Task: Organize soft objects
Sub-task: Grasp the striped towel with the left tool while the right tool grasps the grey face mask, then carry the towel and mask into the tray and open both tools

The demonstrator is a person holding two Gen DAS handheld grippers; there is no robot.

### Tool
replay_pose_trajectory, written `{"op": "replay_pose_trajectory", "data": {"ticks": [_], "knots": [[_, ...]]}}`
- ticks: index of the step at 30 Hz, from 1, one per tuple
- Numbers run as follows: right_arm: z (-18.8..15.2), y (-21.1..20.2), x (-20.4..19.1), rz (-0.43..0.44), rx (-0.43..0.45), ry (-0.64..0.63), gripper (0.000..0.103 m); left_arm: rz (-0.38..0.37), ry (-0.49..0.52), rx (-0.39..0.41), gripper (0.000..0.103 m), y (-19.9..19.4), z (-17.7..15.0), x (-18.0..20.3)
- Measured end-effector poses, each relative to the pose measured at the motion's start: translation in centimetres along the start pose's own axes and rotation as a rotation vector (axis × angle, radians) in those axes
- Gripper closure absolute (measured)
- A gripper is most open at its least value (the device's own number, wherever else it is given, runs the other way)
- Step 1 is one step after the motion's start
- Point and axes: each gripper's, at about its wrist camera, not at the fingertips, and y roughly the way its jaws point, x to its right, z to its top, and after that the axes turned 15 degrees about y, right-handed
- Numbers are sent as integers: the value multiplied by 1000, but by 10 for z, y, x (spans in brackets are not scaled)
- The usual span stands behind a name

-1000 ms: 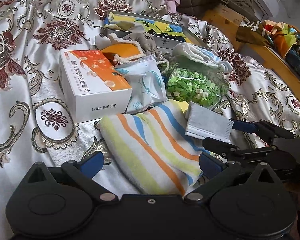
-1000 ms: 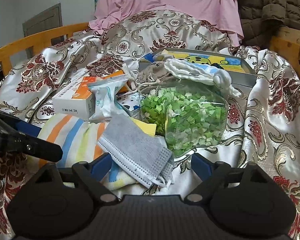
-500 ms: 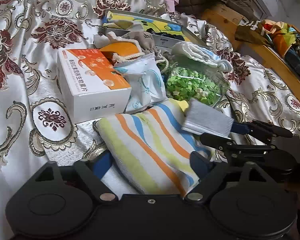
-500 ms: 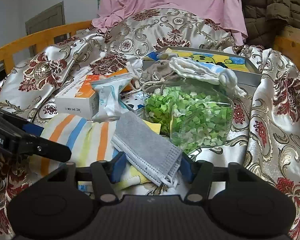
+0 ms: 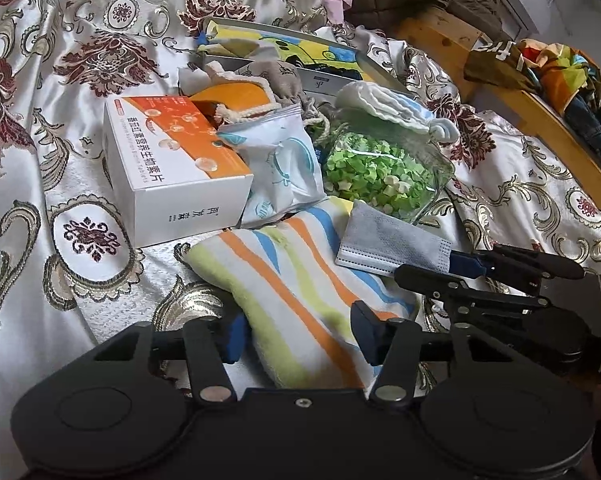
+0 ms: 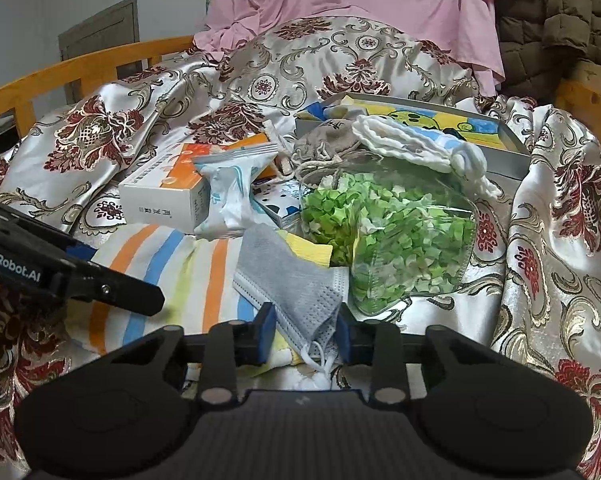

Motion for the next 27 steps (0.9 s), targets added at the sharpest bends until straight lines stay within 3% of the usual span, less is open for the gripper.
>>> {"op": "replay_pose_trajectory", "data": {"ticks": [6,16,27], "knots": [[0,-2,-1,-5,5,-5,80,18,-6,-4,67,-1,0,-3],[1,-15,-6,-20,52,-11,86,22,24,16,89,-5,0,0],[6,-49,-1,-41,149,21,91,46,106,102,93,-29,-1,20]]}}
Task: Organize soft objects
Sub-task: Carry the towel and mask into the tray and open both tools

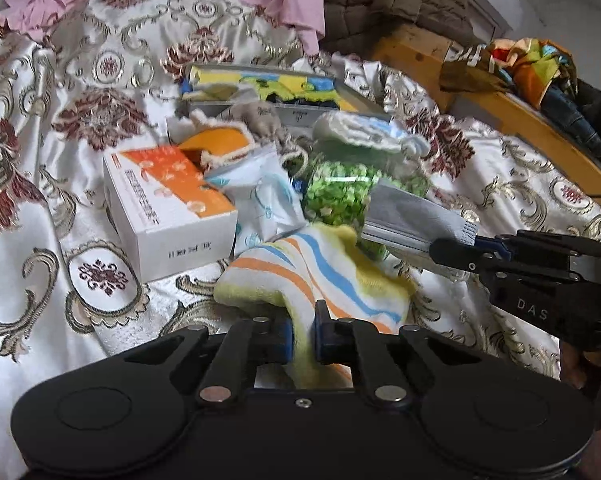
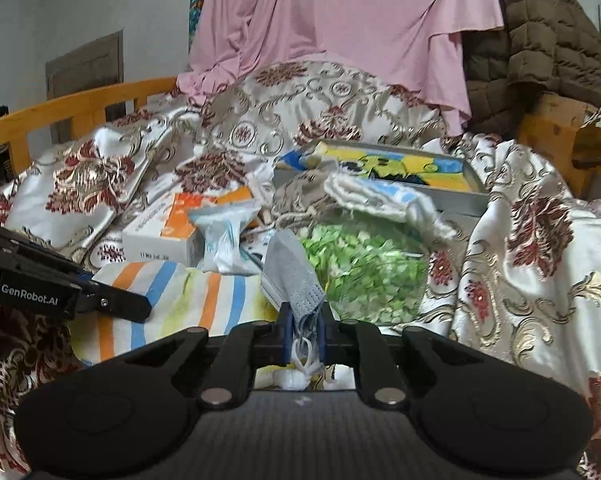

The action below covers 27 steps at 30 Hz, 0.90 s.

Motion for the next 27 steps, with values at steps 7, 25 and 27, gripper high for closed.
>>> {"op": "replay_pose_trajectory", "data": {"ticks": [7,25,27], "knots": [[4,-22,-4,-2,79,-6,94,12,-11,85,94,-28,3,7],[42,-44,12,14,185,51,95,-44,-67,203,94,-76,60,-4],[51,-38,15,10,183,36,95,-53,-63,198,94,-72,78,-9]]}}
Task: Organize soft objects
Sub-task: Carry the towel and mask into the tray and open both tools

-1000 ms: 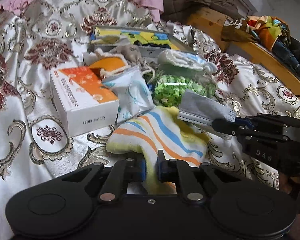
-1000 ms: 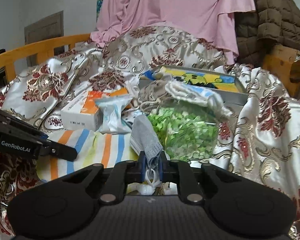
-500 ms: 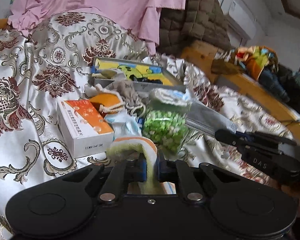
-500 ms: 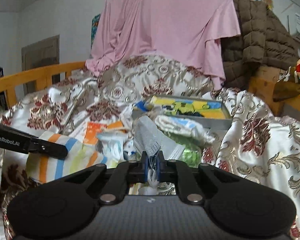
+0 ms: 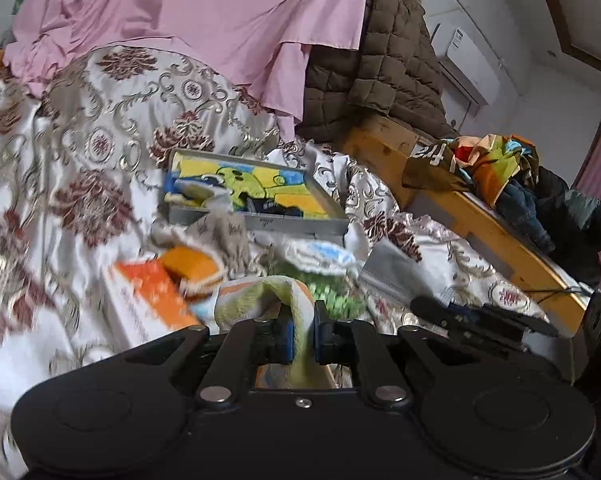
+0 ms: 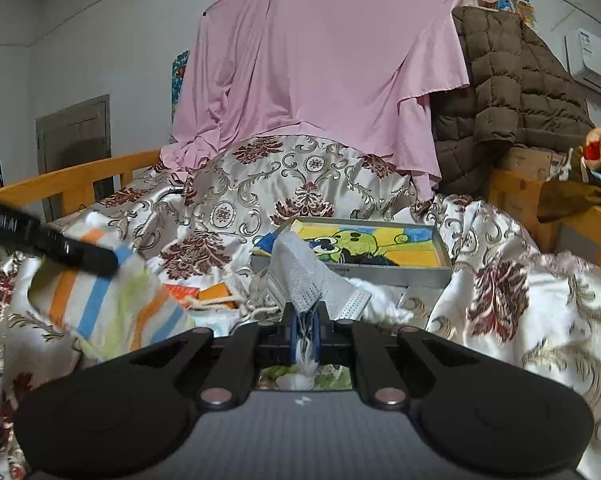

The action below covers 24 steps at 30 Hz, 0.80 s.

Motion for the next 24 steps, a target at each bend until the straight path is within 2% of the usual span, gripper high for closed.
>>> {"op": "replay_pose_trajectory", "data": {"ticks": [4,9,13,17,20,24], "knots": [[26,24,9,7,-7,-11,95,-24,14,31,94,17,40,-8],[63,66,22,18,-18,-17,95,-24,31,106,94,54,98,-22],[95,116,40,32,-22,-2,95,-23,8,173,94,103,143,-43],[117,177,63,35,-32,20,95,-9,5,216,94,165,172,-65],[128,226,81,8,-47,32,95,-6,-25,207,94,219,186,-84],[135,282,103,-39,-101,50,95,-1,-37,142,94,289,198,-101]]}}
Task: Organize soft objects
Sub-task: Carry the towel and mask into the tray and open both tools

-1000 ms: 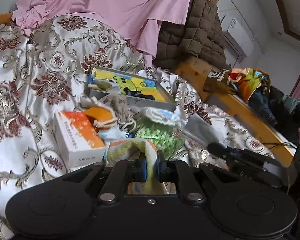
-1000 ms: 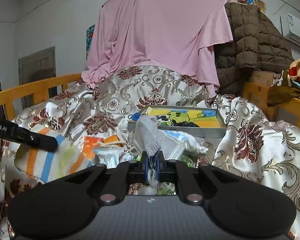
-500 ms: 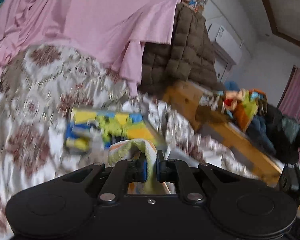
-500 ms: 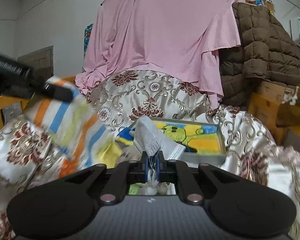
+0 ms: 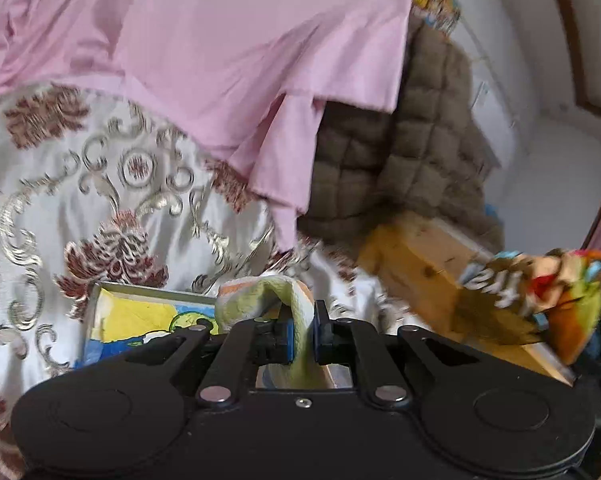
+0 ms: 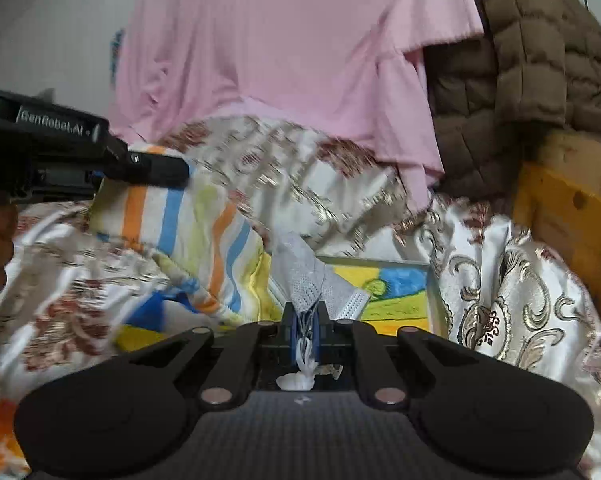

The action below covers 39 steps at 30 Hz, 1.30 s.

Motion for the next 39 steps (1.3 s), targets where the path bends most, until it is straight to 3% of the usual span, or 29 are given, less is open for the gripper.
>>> {"op": "replay_pose_trajectory", "data": {"ticks": [9,19,24,29,32,39], "knots": [[0,74,32,-47,-121,46,94,29,-35,-150,94,90,-34,-27],[-14,90,41,-55,-190,47,93,95,1,-310,94,109,-73,-37],[-19,90,39,-62,-203,42,84,125,44,-370,90,114,-82,-30],[-22,83,37,-64,-195,43,70,146,59,-366,74,110,-85,-24],[-23,75,36,-64,-180,46,61,178,73,-360,58,103,-87,-21],[-20,39,27,-53,-107,56,42,208,76,-300,37,70,-87,-12]]}}
